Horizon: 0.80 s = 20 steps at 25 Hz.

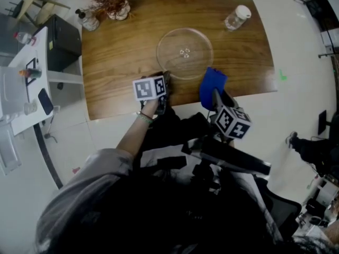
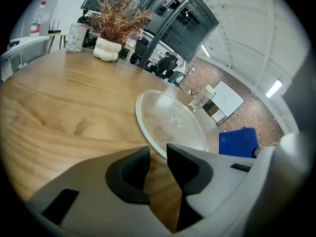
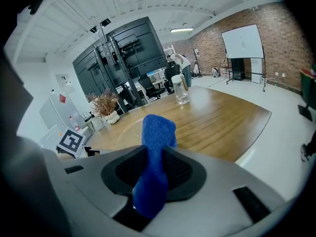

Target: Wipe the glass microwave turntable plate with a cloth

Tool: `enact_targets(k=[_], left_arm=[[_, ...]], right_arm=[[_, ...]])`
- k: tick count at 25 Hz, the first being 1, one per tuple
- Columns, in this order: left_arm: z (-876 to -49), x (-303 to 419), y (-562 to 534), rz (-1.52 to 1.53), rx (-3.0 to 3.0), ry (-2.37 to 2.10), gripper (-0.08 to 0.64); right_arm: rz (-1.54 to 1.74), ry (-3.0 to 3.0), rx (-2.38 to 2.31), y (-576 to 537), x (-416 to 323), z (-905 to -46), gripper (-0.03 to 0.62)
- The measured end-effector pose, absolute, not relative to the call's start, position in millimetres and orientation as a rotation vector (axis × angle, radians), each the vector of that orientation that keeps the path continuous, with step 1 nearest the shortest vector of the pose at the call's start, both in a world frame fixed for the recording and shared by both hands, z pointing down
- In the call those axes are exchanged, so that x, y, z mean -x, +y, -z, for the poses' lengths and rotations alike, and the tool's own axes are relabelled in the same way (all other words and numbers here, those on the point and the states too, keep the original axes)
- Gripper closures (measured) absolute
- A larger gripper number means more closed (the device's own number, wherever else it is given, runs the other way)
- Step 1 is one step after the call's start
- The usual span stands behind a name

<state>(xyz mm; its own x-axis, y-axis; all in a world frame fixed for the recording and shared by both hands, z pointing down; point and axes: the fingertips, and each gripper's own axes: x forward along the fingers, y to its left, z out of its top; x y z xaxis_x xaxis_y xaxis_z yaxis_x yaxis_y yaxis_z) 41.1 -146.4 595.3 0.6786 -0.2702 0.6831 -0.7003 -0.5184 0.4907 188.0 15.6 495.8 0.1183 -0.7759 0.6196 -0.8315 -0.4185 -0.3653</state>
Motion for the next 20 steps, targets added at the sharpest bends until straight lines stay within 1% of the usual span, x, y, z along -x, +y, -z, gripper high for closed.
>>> enact_targets(k=[6, 11, 17, 20], left_arm=[[-595.5, -42.6, -143.6, -0.740, -2.131, -0.822, 0.469], [-598.0, -49.7, -145.3, -0.782, -2.157, -0.818, 0.505], [-601.4, -44.1, -154.7, -0.596, -1.921, -0.808, 0.539], [-601.3, -42.8, -159.2, -0.557, -1.894, -0.845, 0.542]], right_arm=[[-1.211, -1.651, -2.254, 10.5, -201.2, -498.3, 0.474], [-1.172, -1.731, -2.167, -30.4, -224.4, -497.6, 0.474], [-1.078, -1.927, -1.939, -104.8, -224.7, -490.3, 0.474], [-1.001, -2.002, -1.815, -137.2, -216.0, -488.6, 0.474]])
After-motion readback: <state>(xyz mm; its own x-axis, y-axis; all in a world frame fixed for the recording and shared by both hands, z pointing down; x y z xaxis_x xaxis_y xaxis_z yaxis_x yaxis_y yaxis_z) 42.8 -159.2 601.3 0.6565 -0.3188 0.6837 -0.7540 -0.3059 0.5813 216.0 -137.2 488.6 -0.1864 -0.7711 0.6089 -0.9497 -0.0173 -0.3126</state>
